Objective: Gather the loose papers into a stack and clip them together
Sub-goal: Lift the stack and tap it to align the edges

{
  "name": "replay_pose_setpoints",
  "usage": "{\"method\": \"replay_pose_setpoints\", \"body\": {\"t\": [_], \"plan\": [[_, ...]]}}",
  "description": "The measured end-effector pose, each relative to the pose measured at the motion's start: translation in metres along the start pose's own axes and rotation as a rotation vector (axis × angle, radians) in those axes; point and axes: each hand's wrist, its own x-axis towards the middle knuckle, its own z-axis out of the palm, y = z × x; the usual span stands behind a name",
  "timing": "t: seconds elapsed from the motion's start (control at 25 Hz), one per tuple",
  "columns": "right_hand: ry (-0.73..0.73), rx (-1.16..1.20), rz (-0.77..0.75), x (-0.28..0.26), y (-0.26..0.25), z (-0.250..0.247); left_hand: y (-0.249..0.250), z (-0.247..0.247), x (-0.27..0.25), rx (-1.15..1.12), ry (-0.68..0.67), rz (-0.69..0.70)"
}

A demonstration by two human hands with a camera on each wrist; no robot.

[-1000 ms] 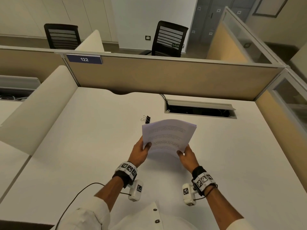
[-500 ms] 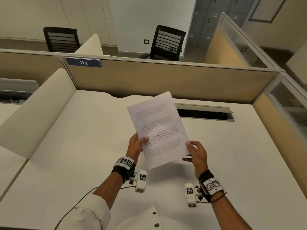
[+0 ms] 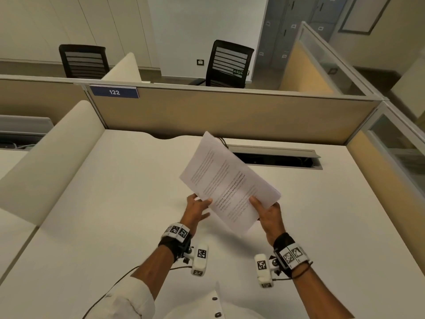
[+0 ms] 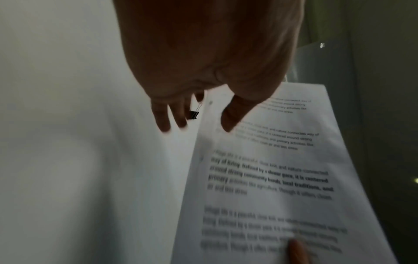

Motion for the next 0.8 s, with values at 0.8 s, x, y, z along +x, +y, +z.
{"method": "replay_pose_setpoints", "body": {"t": [0.8], "plan": [[-0.073, -0.314, -0.017, 0.023, 0.049, -0.038, 0.005, -0.058, -0.006, 0.382, -0.066, 0.326]]}}
